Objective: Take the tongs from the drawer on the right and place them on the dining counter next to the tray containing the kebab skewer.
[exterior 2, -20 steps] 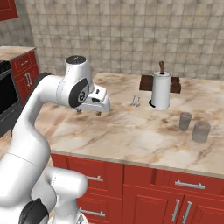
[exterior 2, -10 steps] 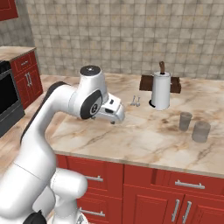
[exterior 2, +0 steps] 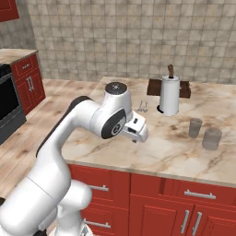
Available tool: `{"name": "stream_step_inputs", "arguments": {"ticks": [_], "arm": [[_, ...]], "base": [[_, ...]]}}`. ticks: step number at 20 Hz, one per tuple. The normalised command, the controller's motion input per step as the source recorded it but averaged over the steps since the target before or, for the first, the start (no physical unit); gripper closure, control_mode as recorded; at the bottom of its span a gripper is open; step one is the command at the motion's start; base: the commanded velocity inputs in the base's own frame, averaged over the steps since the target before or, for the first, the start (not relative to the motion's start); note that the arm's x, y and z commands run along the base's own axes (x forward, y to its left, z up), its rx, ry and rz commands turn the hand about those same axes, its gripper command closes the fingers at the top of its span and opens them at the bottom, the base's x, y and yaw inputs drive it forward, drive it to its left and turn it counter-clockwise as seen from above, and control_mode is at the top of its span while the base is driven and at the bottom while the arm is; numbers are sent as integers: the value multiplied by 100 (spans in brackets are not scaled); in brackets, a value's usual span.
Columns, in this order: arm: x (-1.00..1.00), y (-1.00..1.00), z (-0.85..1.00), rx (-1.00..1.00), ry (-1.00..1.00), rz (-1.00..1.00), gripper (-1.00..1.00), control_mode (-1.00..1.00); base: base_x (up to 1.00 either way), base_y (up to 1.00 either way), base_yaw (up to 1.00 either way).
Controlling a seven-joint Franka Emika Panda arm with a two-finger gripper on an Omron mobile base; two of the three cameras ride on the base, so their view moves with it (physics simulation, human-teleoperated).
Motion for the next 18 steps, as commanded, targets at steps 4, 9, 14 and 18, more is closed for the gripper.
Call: {"name": "stream_step_inputs", "arguments": {"ticks": [4, 9, 14, 18], "arm": [[-9, -49, -18, 0, 0, -15, -100, -100], [-7, -48, -14, 0, 0, -17, -100, -100], [-3, -46, -13, 1, 0, -16, -100, -100], [-2, -39, -12, 4, 0, -14, -100, -100]], "base": [[0, 0, 0], [0, 0, 0], [0, 0, 0], [0, 0, 0]]}}
